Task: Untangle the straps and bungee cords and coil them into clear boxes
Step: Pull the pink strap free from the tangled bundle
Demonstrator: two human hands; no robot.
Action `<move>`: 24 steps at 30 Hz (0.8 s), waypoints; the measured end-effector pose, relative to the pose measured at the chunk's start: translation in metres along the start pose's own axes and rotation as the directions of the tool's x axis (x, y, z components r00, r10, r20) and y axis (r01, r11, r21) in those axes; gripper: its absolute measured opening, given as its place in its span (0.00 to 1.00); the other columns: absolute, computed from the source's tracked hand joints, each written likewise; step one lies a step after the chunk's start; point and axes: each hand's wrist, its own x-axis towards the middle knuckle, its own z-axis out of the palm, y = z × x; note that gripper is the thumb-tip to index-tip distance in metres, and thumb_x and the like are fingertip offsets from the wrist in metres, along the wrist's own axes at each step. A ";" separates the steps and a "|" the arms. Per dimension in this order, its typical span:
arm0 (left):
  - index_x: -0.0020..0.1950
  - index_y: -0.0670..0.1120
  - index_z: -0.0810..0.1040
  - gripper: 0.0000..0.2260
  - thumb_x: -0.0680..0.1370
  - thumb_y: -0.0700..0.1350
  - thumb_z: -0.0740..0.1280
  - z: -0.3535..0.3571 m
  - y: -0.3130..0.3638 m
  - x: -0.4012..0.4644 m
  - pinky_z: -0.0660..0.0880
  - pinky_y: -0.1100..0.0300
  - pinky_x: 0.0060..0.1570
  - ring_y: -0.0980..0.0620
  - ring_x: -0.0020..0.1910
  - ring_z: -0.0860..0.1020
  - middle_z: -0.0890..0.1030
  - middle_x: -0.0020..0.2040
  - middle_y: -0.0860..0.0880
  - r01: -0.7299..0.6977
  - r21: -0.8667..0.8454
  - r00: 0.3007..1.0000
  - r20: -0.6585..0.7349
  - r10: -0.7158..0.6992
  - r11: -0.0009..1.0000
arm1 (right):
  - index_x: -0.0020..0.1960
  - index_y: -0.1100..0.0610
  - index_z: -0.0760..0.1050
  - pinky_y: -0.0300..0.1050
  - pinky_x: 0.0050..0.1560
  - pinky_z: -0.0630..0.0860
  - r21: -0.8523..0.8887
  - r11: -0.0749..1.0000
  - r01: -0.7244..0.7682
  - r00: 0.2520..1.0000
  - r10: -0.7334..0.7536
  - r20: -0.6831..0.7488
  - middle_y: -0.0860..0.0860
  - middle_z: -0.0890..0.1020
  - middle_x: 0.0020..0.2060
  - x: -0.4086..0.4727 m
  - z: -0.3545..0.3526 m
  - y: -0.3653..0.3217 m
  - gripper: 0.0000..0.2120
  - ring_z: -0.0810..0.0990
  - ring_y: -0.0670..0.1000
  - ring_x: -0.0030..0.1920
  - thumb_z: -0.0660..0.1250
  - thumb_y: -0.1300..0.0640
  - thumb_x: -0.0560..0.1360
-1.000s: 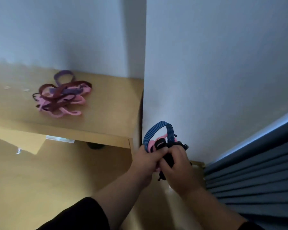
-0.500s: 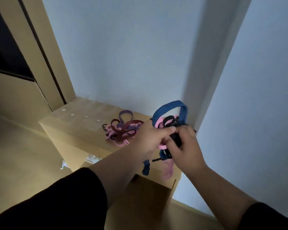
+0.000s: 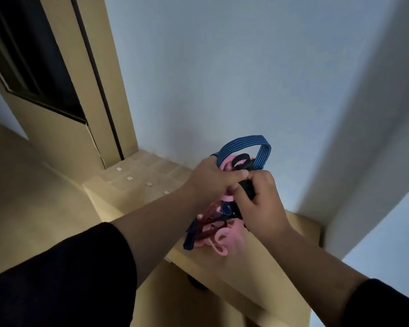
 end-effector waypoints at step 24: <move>0.44 0.46 0.78 0.07 0.72 0.44 0.76 -0.090 -0.177 0.226 0.81 0.62 0.39 0.60 0.37 0.82 0.84 0.39 0.51 0.253 0.305 0.886 0.307 -0.346 0.918 | 0.51 0.46 0.74 0.34 0.43 0.75 -0.313 0.771 -0.554 0.784 0.610 0.116 0.44 0.79 0.44 0.086 0.153 0.156 0.04 0.78 0.41 0.45 0.66 0.55 0.79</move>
